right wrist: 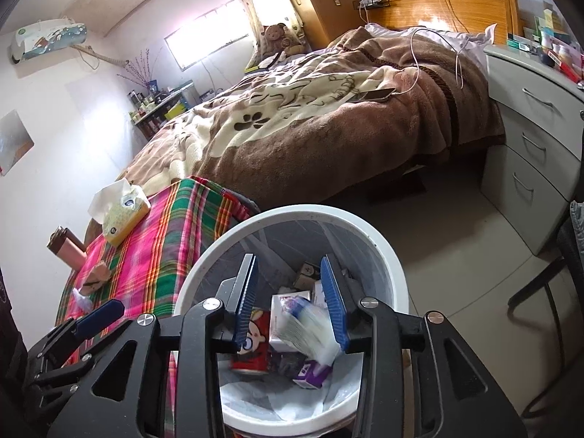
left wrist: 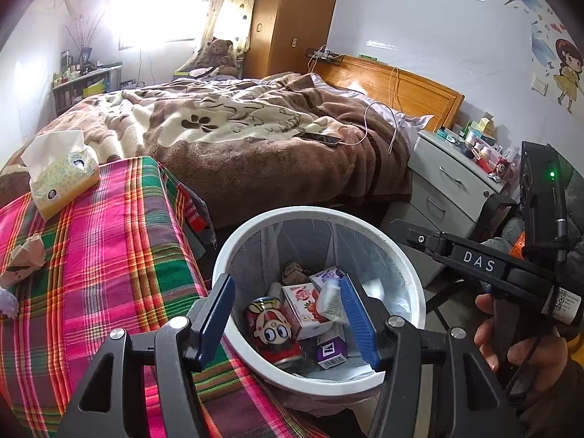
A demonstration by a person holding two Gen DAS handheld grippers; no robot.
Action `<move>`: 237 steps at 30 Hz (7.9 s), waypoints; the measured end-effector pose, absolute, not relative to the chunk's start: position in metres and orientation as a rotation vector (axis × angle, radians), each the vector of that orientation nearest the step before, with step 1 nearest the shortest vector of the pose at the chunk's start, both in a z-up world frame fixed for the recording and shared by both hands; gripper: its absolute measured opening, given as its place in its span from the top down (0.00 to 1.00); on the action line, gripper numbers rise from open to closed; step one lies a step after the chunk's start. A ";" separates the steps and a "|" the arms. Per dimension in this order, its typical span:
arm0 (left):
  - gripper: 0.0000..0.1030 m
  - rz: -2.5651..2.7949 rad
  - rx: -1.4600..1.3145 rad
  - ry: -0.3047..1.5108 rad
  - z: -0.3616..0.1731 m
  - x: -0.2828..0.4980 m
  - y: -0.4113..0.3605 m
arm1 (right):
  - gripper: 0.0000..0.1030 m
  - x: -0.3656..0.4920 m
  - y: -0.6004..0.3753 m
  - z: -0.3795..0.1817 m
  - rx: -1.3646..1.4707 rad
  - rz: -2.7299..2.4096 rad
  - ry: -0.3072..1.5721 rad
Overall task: Collect trash
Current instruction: 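Open the left gripper over the bin while the right gripper releases the yogurt cup into it, then move both open grippers back to the trash on the blanket, then grasp the crumpled patterned wrapper with the left gripper while the right gripper grasps the white foam net, then lift the wrapper with the left gripper while the right gripper lifts the foam net, then carry the wrapper with the left gripper while the right gripper carries the foam net over the bin, then open the left gripper over the bin while the right gripper releases the foam net into it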
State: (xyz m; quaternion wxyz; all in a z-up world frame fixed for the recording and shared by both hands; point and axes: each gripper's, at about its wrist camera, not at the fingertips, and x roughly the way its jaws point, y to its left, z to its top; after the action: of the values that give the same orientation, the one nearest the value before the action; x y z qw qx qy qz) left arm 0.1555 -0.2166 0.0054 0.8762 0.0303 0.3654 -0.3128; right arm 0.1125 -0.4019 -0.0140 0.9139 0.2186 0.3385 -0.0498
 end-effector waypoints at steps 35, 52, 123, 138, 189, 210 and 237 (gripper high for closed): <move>0.41 -0.363 -0.022 0.694 0.011 0.134 -0.054 | 0.51 0.121 -0.292 -0.006 0.313 0.069 0.655; 0.38 -0.148 -0.102 0.686 0.001 0.125 0.063 | 0.48 0.150 -0.190 -0.002 0.164 0.243 0.650; 0.51 0.026 -0.150 0.835 -0.055 0.139 0.166 | 0.75 0.236 -0.005 -0.049 -0.207 0.571 0.827; 0.51 0.006 -0.135 0.772 -0.028 0.121 0.148 | 0.75 0.192 -0.049 -0.028 -0.084 0.575 0.788; 0.51 -0.431 0.050 0.621 0.036 0.121 -0.095 | 0.75 0.098 -0.291 0.017 0.137 0.033 0.586; 0.50 -0.586 0.100 0.660 0.027 0.145 -0.188 | 0.74 0.099 -0.343 0.001 0.211 -0.097 0.626; 0.50 -0.639 0.144 0.729 0.001 0.176 -0.233 | 0.73 0.117 -0.364 -0.022 0.217 -0.173 0.745</move>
State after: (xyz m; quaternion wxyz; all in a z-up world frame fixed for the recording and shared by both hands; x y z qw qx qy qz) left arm 0.1761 -0.2335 0.0015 0.8824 0.0694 0.3500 -0.3068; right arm 0.1166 -0.3637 -0.0223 0.9220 0.1056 0.3630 -0.0843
